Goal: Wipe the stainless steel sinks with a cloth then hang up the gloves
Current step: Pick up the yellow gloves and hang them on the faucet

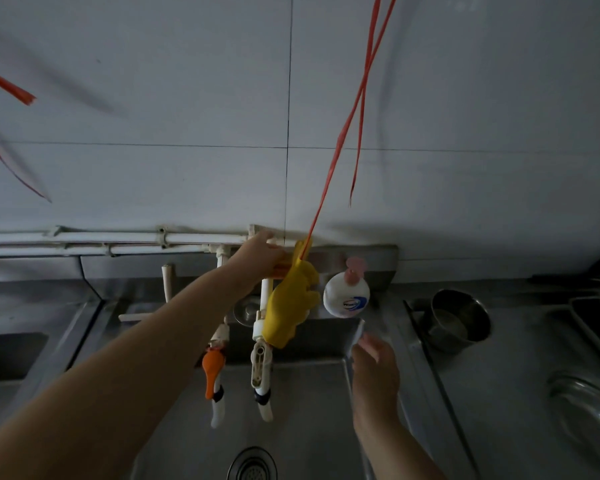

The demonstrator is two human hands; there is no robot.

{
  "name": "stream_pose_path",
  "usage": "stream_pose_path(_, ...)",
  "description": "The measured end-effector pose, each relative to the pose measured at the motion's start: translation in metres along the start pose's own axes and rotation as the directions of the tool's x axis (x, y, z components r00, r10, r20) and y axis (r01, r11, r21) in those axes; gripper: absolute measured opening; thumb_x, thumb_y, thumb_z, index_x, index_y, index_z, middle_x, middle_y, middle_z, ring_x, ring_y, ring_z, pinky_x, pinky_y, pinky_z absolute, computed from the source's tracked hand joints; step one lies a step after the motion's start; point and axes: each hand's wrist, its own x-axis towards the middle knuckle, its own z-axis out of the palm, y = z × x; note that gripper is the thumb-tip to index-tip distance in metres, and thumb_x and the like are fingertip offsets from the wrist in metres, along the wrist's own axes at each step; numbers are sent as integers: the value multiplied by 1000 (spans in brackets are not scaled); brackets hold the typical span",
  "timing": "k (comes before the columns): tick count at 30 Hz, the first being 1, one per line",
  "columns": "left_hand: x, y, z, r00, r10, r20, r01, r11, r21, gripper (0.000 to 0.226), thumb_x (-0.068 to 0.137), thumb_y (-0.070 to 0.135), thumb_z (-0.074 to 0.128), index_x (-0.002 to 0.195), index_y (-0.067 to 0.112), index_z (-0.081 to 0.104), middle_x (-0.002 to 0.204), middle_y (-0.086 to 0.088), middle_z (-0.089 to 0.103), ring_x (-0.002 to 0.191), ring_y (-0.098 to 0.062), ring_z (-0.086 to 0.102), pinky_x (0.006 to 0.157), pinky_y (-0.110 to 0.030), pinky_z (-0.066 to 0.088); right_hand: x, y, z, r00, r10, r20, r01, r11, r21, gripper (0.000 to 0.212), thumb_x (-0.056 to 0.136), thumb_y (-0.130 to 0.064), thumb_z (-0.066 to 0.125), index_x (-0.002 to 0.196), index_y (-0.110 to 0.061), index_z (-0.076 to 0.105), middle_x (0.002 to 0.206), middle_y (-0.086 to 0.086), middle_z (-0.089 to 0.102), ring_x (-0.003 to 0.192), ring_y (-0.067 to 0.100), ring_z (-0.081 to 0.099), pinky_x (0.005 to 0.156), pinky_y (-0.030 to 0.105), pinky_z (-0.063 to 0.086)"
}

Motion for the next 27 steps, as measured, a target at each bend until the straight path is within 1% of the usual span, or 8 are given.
stream_pose_path(3,-9,-5,-6,997,24,73,-22,999,-31,31,94,11,52,125,5,51,95,-6,64,85,-17,65,69,-26,55,-6,-9,2,995,-93,24,94,995,-39,25,87,-4,57,104,-20,62,103,-1,64,97,16,60,71,24,45)
stream_pose_path(7,-21,-16,-20,998,70,1,-70,998,9,27,94,5,49,120,7,54,98,-5,63,92,-19,64,81,-33,55,-24,-29,7,944,-287,163,305,947,-103,19,89,-12,59,98,-29,62,94,-10,65,89,5,62,68,16,46)
stream_pose_path(9,-31,-20,-29,996,87,-18,-86,996,38,25,93,7,51,117,10,57,101,-7,64,93,-18,65,83,-33,55,-36,-42,13,874,-416,250,463,870,-168,18,93,-14,56,107,-24,61,99,-9,64,94,2,59,71,14,47)
stream_pose_path(13,-62,-27,-50,985,170,-12,-165,970,180,13,91,14,56,100,20,62,90,2,67,83,-9,66,71,-22,53,-64,-66,28,688,-591,421,709,670,-219,19,95,-15,53,110,-20,61,101,-12,62,97,-3,57,78,13,48)
stream_pose_path(16,-93,-35,-72,980,198,-10,-183,926,329,13,91,18,56,102,23,62,90,5,66,82,-10,66,74,-25,54,-88,-81,46,598,-608,522,791,553,-263,16,94,-18,55,106,-22,63,97,-11,63,90,-2,58,72,12,48)
stream_pose_path(20,-148,-55,-116,975,223,-10,-167,756,632,17,92,28,54,108,29,60,96,9,63,81,-3,58,72,-20,47,-127,-84,76,397,-630,668,915,218,-339,13,91,-18,58,101,-18,67,93,-5,66,88,7,58,75,21,48)
stream_pose_path(23,-198,-76,-157,979,195,-63,-78,638,766,17,92,35,49,104,32,61,96,6,63,85,-9,59,79,-28,50,-162,-73,100,273,-573,773,944,6,-329,9,89,-23,58,91,-22,66,85,-6,65,81,11,58,68,19,42)
stream_pose_path(27,-273,-116,-217,982,139,-125,33,532,846,23,95,34,45,114,31,58,109,3,64,98,-15,62,85,-32,52,-224,-47,134,191,-399,897,953,-145,-267,19,92,-29,46,92,-24,65,92,-4,65,88,16,59,74,29,47)
